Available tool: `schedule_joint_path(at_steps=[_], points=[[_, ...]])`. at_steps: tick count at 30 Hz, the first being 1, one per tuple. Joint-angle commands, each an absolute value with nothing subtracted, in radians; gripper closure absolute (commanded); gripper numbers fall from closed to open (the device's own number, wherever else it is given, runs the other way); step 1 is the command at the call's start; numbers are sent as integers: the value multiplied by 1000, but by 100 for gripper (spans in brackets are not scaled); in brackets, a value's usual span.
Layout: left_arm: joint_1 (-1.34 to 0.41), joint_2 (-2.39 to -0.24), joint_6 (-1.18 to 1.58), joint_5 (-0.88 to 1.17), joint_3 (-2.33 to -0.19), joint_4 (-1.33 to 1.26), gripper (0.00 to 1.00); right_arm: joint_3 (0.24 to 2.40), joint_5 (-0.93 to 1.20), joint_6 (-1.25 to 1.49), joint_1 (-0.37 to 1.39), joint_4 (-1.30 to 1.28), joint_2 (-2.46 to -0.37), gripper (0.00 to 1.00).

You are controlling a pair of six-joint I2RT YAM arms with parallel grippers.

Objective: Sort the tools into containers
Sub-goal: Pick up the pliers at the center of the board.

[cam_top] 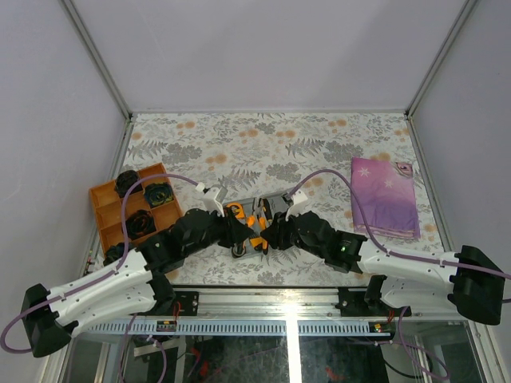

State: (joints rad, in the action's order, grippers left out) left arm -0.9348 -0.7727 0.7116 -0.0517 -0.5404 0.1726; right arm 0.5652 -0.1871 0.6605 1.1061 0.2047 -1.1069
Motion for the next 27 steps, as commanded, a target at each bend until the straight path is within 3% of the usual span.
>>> schedule_joint_path(at_steps=[1,13,27], points=[[-927,-750,728,-45,-540,48,100,576,-166,700,1109,337,-1096,71],[-927,-758,754,-17,-507,6,99,572,-165,792,1109,401,-1103,92],[-927,-789,757,12,-499,-13,58,593,-213,830,1110,391,-1096,100]])
